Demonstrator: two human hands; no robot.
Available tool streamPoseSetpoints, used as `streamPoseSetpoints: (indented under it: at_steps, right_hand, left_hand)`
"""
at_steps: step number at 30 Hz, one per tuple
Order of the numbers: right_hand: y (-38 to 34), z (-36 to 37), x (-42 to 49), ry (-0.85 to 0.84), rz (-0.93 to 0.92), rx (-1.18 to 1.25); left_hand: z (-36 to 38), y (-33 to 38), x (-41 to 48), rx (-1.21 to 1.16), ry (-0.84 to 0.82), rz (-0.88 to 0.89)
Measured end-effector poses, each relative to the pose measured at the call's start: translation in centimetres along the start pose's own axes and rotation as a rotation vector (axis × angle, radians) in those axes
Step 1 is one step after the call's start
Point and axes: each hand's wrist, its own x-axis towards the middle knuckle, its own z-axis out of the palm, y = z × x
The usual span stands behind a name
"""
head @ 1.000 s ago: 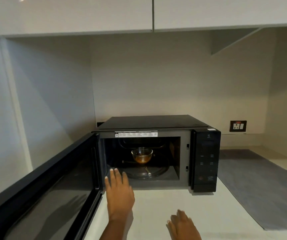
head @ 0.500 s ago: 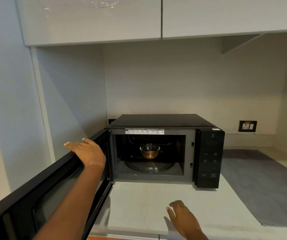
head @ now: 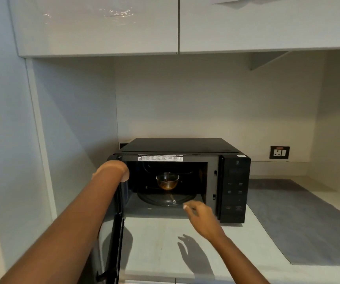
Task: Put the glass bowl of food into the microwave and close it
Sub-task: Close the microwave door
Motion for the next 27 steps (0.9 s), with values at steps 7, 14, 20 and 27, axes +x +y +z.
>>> streamPoseSetpoints:
  at_steps: [7,14,20,27]
  right_hand:
    - [-4.6,-7.8,0.0,-0.118,-0.003,0.393]
    - [-4.4,-12.3,1.0,-0.238,-0.019,0.28]
    - [-0.4,-11.0,5.0,-0.07,-0.123,-0.261]
    - [2.9,-8.2,9.0,0.168,-0.142,-0.629]
  left_hand:
    - [-1.8,2.5,-2.2,-0.365,0.054,0.092]
    - [1.1,8.2,-1.3,-0.459,0.34,0.103]
    - [2.8,12.5,0.9,-0.345,0.456,0.109]
    - [4.5,14.3,4.0,-0.246,0.562,0.169]
